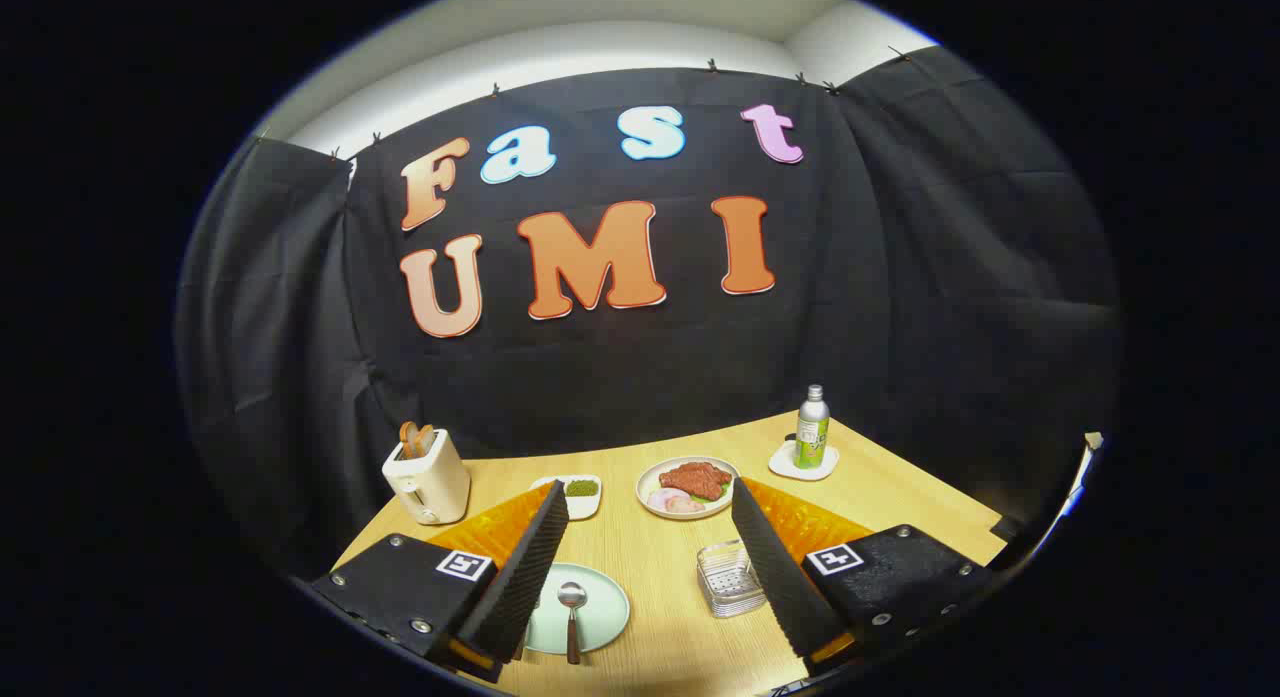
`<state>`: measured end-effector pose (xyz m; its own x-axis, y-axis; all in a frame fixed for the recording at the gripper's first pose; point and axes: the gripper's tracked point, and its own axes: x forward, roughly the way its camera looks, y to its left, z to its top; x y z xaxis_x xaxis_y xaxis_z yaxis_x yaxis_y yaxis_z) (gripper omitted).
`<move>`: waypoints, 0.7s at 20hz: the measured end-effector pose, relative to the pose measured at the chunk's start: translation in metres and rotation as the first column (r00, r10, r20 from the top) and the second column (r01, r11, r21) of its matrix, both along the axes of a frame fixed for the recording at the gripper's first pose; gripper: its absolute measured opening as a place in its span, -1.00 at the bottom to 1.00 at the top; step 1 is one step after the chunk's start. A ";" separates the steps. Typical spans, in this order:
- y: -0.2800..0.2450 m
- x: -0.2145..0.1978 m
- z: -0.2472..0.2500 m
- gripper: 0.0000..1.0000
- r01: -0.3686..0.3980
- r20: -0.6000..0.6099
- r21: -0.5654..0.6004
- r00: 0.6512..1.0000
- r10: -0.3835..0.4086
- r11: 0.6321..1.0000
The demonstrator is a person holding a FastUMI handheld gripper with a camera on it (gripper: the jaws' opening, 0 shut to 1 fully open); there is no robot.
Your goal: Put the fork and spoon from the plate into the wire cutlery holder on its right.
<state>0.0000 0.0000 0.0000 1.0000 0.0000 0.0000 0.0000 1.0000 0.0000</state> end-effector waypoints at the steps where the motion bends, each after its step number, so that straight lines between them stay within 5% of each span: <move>1: 0.004 0.002 0.001 0.97 -0.011 0.000 -0.008 1.000 0.011 1.000; 14: 0.042 0.012 -0.007 0.97 -0.099 -0.022 -0.073 0.995 0.098 0.992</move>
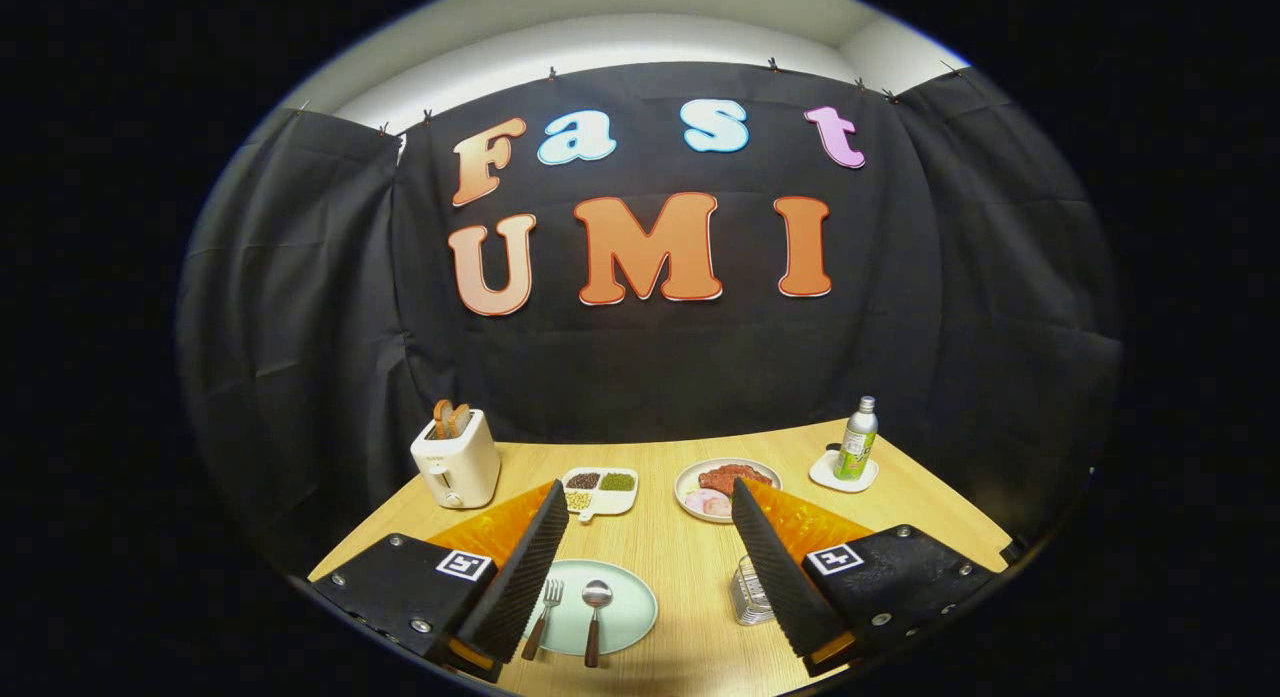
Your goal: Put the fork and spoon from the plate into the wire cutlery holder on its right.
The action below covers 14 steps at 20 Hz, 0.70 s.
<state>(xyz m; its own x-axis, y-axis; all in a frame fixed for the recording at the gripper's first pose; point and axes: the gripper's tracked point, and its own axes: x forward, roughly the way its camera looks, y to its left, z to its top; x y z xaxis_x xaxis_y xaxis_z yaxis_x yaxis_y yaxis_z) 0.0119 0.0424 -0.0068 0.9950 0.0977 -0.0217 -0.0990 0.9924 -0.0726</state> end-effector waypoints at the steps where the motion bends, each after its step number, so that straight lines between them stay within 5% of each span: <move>1: 0.001 0.000 -0.001 0.97 -0.001 -0.001 -0.003 1.000 0.001 1.000; 14: 0.029 0.026 -0.103 0.97 -0.063 -0.192 -0.094 0.980 0.044 0.994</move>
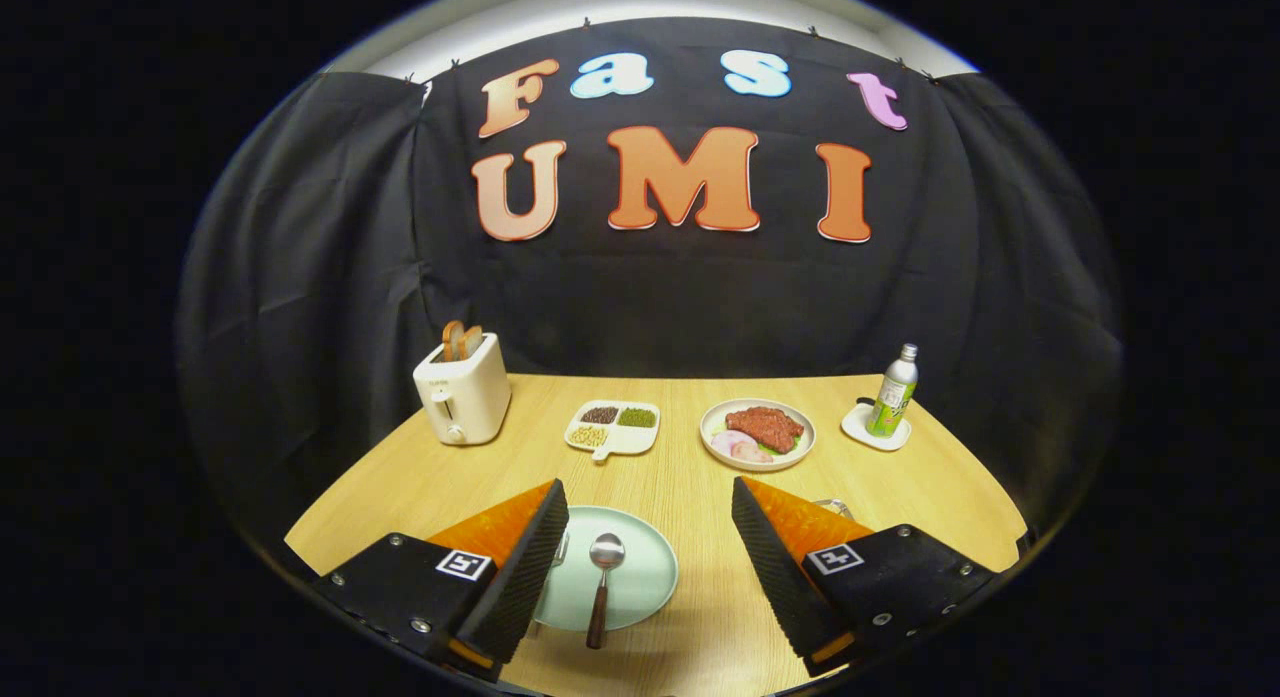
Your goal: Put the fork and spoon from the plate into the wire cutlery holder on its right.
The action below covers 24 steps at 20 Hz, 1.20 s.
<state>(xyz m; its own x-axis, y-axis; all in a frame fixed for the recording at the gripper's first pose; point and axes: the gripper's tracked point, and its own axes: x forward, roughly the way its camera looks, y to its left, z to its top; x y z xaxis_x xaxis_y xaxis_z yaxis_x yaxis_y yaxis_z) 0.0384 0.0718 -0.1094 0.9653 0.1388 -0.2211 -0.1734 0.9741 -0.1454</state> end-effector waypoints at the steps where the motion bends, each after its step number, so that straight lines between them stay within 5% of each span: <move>1: 0.002 0.003 -0.013 0.97 -0.006 -0.025 -0.008 1.000 0.005 1.000; 16: 0.010 0.017 -0.162 0.88 -0.036 -0.358 -0.103 0.934 -0.004 0.994; 21: 0.012 0.020 -0.176 0.21 -0.034 -0.410 -0.114 0.912 -0.016 0.993; 24: 0.014 0.018 -0.183 -0.01 -0.041 -0.436 -0.127 0.900 -0.019 0.991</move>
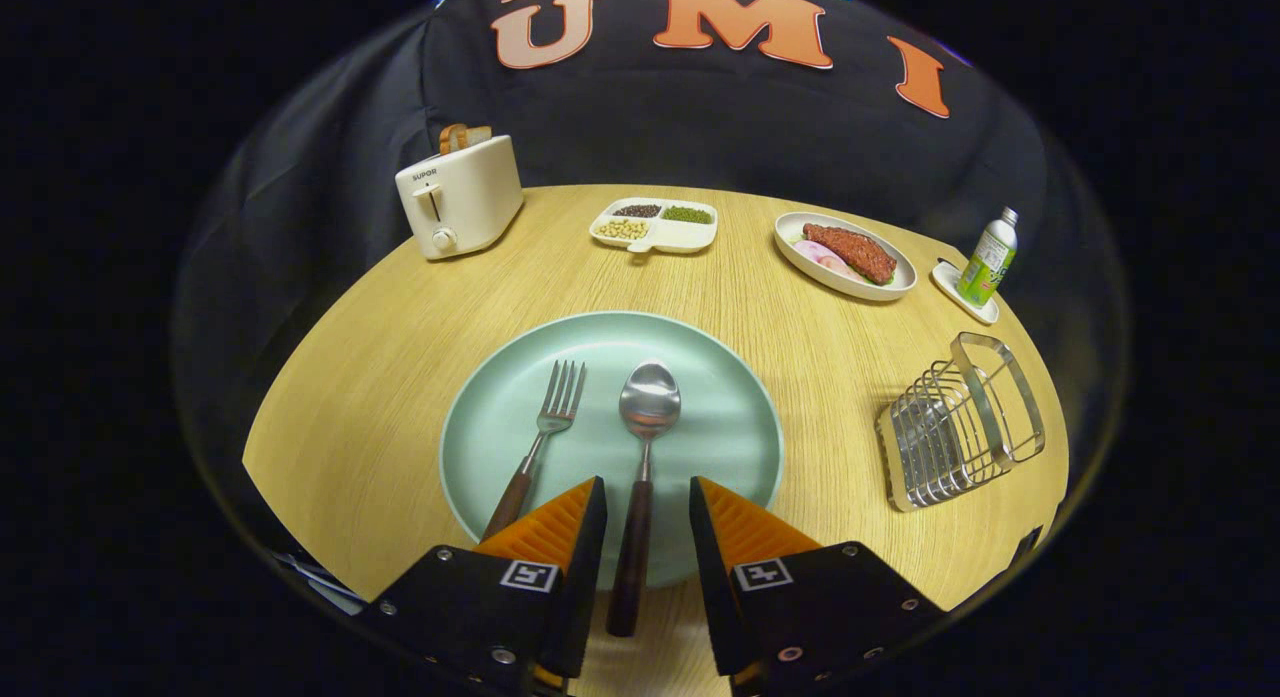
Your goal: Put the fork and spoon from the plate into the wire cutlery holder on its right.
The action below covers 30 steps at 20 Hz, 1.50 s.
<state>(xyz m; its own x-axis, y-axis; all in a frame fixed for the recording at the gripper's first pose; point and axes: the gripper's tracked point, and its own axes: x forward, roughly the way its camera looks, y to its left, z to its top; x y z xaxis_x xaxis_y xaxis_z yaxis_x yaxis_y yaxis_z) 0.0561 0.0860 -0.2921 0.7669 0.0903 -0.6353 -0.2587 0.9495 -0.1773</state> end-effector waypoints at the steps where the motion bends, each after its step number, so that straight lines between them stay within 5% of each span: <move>1: 0.001 -0.001 -0.002 -0.07 -0.003 -0.007 -0.003 1.000 0.003 1.000; 13: -0.006 -0.006 -0.010 -0.89 0.028 -0.061 -0.033 0.998 -0.030 0.999; 20: -0.016 -0.015 0.058 -0.92 -0.036 -0.070 -0.002 0.997 0.036 0.999; 30: -0.137 -0.036 0.168 -0.92 -0.059 -0.224 -0.137 0.974 0.027 0.989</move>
<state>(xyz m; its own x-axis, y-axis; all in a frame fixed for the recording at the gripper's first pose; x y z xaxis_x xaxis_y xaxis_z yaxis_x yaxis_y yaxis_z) 0.0200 -0.0512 -0.1246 0.6036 0.0167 -0.7971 -0.3469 0.9057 -0.2437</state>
